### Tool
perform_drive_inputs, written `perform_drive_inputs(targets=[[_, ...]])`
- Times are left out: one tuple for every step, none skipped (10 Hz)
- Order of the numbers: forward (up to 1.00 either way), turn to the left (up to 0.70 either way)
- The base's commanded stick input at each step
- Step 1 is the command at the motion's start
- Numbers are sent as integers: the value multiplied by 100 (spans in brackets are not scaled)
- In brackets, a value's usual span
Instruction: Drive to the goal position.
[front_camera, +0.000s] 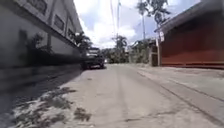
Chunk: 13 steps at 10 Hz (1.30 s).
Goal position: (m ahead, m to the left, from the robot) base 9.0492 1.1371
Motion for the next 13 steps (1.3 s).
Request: perform_drive_inputs(targets=[[100,-4],[100,-8],[100,-40],[100,-40],[100,-40],[100,-37],[100,-4],[100,0],[100,0],[100,0],[100,0],[100,0],[100,0]])
